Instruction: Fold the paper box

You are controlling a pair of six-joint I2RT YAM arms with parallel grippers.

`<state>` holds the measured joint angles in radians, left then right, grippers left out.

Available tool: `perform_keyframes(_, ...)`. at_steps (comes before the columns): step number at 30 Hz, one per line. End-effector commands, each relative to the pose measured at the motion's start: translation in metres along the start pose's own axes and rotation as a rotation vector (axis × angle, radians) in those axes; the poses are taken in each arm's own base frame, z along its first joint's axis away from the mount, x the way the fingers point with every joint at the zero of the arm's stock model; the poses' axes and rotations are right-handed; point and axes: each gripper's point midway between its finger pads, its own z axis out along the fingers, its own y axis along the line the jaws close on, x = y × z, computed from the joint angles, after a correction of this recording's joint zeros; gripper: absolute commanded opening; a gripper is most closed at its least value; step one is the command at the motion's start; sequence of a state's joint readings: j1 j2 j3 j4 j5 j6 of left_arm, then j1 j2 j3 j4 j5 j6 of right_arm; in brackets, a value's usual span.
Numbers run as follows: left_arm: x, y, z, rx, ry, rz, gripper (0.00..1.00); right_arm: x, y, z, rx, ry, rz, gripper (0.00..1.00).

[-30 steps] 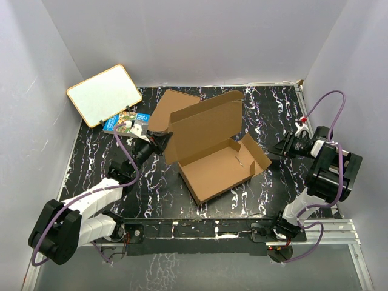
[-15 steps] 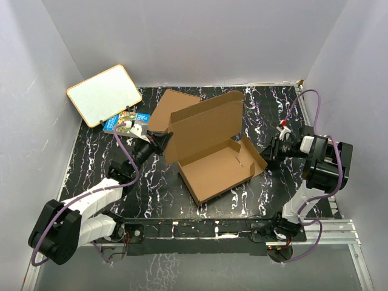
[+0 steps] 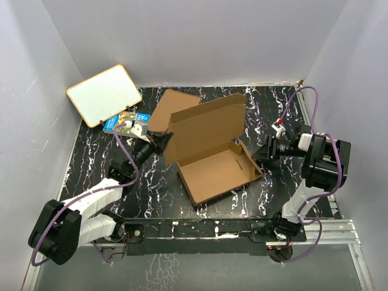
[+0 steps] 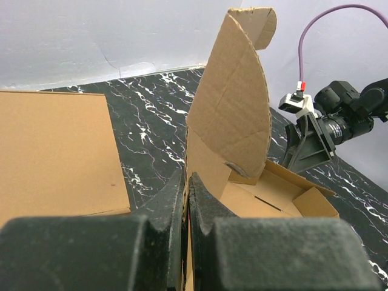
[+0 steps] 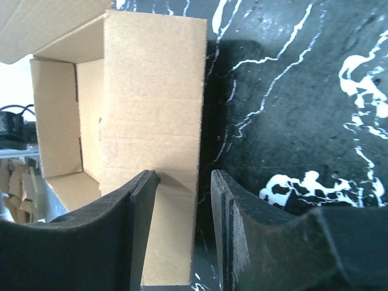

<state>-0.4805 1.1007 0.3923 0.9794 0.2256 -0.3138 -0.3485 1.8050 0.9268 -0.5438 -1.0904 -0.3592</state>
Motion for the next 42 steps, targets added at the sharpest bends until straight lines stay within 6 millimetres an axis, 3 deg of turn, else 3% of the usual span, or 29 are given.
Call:
perform_keyframes(1, -0.015, -0.010, 0.000, 0.042, -0.043, 0.015, 0.00, -0.020, 0.024, -0.004, -0.105, -0.053, -0.088, 0.47)
perform_keyframes(12, -0.014, -0.011, 0.000, 0.044, -0.040, 0.013, 0.00, -0.018, 0.030, -0.003, -0.149, -0.056, -0.077, 0.57)
perform_keyframes(16, -0.014, -0.011, 0.000, 0.043, -0.040, 0.012, 0.00, -0.022, 0.022, -0.006, -0.105, -0.059, -0.066, 0.56)
perform_keyframes(19, -0.015, -0.010, -0.001, 0.040, -0.042, 0.016, 0.00, -0.031, 0.006, -0.015, -0.018, -0.100, -0.057, 0.49)
perform_keyframes(26, -0.015, -0.011, -0.001, 0.042, -0.044, 0.014, 0.00, -0.029, -0.029, -0.026, 0.207, -0.099, -0.035, 0.27)
perform_keyframes(33, -0.014, -0.011, -0.001, 0.043, -0.045, 0.012, 0.00, -0.012, -0.041, -0.018, 0.225, -0.022, 0.004, 0.23)
perform_keyframes(36, -0.015, -0.010, -0.002, 0.039, -0.045, 0.012, 0.00, -0.020, -0.034, -0.022, 0.199, -0.039, -0.018, 0.26)
perform_keyframes(42, -0.017, -0.010, -0.003, 0.034, -0.048, 0.020, 0.00, -0.049, 0.007, -0.048, 0.166, -0.150, -0.197, 0.51)
